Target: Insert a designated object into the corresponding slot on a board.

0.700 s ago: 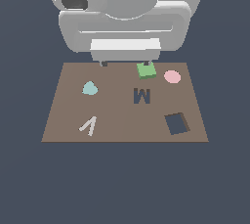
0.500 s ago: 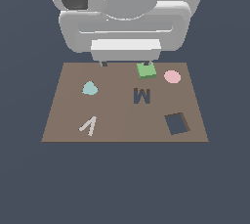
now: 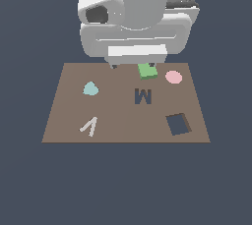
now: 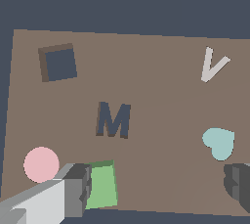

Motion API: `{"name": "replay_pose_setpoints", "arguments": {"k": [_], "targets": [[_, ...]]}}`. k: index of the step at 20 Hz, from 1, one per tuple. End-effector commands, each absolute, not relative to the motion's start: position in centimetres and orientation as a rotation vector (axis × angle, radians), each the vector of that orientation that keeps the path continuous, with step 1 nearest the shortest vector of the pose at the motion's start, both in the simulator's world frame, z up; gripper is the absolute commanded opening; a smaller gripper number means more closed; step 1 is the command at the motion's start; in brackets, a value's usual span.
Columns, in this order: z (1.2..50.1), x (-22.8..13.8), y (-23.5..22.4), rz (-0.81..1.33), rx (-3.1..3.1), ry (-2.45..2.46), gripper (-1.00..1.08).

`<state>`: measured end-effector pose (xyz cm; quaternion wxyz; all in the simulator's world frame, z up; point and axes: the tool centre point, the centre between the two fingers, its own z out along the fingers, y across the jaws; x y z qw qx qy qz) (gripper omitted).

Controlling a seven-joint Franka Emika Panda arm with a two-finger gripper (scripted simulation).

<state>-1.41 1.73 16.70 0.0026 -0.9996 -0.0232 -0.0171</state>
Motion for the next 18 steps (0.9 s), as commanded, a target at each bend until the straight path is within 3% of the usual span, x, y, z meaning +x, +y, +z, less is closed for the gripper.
{"name": "replay_pose_setpoints", "arguments": {"k": [1,18], "targets": [[15.3,-2.5,2.6,-0.046,-3.135,-0.098,1.0],[5.6,-9.9,7.6,-0.002,-3.129,-0.266,1.0]]}}
